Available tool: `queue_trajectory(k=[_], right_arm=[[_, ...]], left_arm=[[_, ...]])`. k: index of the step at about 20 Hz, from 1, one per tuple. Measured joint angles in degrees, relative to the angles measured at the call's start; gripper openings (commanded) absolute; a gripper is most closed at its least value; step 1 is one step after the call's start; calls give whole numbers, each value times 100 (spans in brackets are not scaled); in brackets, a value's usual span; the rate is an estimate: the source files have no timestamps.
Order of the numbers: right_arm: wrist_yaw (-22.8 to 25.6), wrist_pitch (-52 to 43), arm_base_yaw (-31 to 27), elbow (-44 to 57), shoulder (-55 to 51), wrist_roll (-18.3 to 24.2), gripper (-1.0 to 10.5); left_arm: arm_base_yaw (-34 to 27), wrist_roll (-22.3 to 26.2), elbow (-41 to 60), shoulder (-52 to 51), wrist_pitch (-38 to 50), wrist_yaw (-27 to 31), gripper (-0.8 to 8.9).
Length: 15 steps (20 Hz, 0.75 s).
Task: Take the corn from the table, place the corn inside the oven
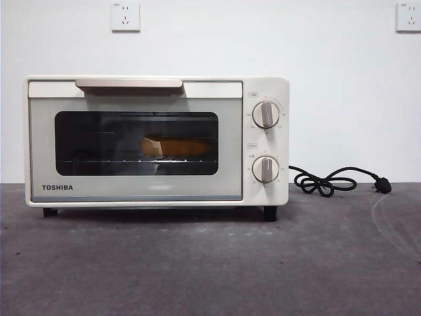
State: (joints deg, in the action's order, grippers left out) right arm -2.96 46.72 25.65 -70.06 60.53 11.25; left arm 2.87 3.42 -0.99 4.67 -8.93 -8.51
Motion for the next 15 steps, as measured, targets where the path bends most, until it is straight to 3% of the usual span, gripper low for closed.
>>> queue_trajectory(k=[2, 7, 9, 11, 15], right_arm=[[46, -59, -439, 0, 0, 37, -16], [-1001, -776, -2022, 254, -341, 55, -16], [-1088, -1224, -2564, 704, -719, 31, -16], [-1080, -1635, -2940, 1322, -1193, -9, -16], [-1099, -2640, -3169, 2955, -2446, -13, -16]], left_arm=[[0, 0, 0, 24, 2, 0, -3], [0, 0, 0, 79, 2, 0, -4], [0, 0, 0, 105, 0, 0, -4], [0, 0, 0, 111, 2, 0, -4], [0, 0, 0, 111, 2, 0, -4]])
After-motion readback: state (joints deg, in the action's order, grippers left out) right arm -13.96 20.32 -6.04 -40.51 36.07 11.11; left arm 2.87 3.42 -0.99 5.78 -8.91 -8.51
